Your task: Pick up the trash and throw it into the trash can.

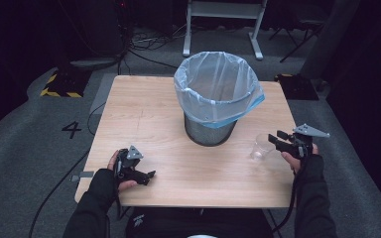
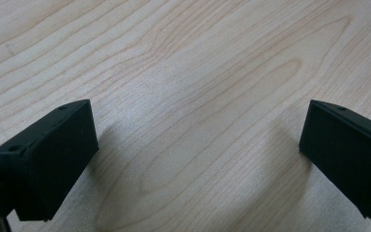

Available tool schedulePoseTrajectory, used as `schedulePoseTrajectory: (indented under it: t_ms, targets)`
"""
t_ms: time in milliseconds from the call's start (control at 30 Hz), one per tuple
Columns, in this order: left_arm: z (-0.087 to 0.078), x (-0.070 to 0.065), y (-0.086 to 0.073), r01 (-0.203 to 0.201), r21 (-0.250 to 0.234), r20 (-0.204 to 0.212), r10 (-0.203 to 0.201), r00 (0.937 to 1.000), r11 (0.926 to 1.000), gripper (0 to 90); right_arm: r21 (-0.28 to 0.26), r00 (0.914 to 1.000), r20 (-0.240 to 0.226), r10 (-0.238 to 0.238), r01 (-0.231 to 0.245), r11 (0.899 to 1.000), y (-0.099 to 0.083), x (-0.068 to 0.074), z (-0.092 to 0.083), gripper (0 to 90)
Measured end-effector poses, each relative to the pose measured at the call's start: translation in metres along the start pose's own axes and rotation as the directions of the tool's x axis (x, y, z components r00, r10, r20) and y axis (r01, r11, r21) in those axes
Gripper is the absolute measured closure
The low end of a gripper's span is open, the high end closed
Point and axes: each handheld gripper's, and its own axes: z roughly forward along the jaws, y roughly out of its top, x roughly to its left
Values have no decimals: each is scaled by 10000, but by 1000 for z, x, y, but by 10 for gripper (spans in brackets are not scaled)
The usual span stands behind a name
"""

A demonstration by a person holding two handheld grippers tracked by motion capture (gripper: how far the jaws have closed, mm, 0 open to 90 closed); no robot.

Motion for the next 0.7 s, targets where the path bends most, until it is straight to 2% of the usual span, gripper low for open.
schedulePoseTrajectory:
  t_ms: [33,100,133,167,200,300,500,700]
  targets:
    - [0,0,0,-9,-8,2,9,10000,10000,2,68,10000,-49,48,-48,10000,-1,0,2,574]
    - [0,0,0,-8,-6,-4,8,10000,10000,2,84,10000,12,90,-90,9999,-1,1,3,588]
    - [0,0,0,-9,-5,2,9,10000,10000,2,143,10000,23,-11,11,9999,-1,0,3,628]
    - [0,0,0,3,-1,7,-3,10000,10000,2,197,9999,-37,99,-98,9998,-2,0,4,704]
    - [0,0,0,3,-1,7,-3,10000,10000,2,197,9999,-37,99,-98,9998,-2,0,4,704]
    - [0,0,0,-8,-2,-4,8,10000,10000,2,360,9996,-155,225,-219,9991,-3,0,6,796]
    - [0,0,0,5,4,-4,-5,10000,10000,2,419,9994,-267,223,-211,9989,-5,0,7,807]
    - [0,0,0,-11,5,20,11,10000,10000,2,84,9976,-504,468,-464,9989,-9,-4,5,814]
